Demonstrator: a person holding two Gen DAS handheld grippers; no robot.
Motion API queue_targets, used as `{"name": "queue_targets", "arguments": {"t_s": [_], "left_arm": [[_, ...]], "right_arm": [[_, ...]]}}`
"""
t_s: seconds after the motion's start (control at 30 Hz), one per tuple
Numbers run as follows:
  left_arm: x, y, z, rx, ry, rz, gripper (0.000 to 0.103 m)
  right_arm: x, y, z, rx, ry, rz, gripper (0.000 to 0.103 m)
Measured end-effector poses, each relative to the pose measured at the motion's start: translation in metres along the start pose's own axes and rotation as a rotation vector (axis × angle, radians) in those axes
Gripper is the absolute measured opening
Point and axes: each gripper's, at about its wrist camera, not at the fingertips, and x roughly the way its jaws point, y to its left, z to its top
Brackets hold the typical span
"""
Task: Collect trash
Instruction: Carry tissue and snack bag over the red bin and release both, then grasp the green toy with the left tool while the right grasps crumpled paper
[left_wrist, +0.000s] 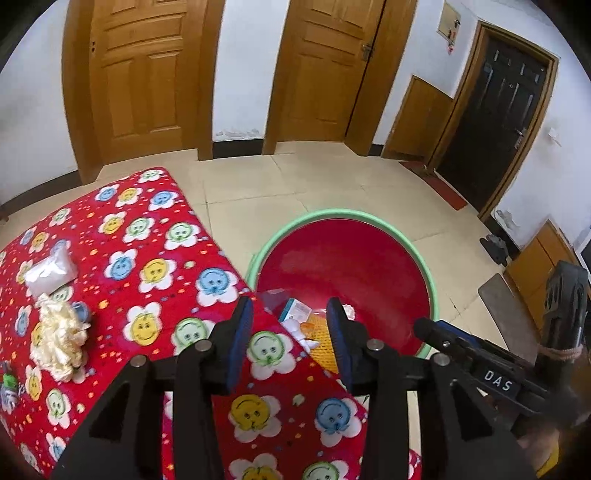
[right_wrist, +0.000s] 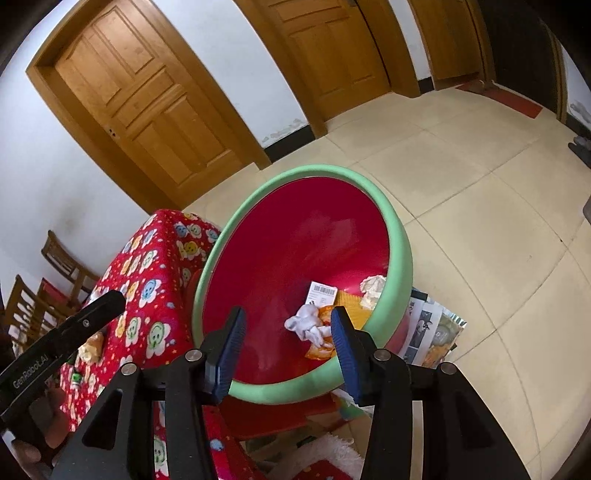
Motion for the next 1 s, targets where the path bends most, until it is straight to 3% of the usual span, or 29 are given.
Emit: {"name": "queue_targets", "arguments": {"t_s": [0.5,0.8,0.9,1.0], "left_arm": [[-0.050,0.072,-0.017,-0.112,-0.048,0.150,0.041],[-0.083,0.149,-0.035,-0.227,-0.065,0.306,0.041],[-0.092,0.175,-0.040,-0.257,-0.068,0.356,0.041],[-0.097,0.199,-0.047,-0.274,-0.058,0.406,0.041]], "right_arm": [[-0.014,0.028,-0.007,-0.024,-0.011,0.031,0.054],[-0.016,0.059,-0.015,-0.071,-0.001,0.036,0.054],[-0.015,0.072,-0.019,-0.090,0.006,0.036,0.061],[-0.014,0.083,-0.022,-0.111,0.013,0.038,0.062]]}}
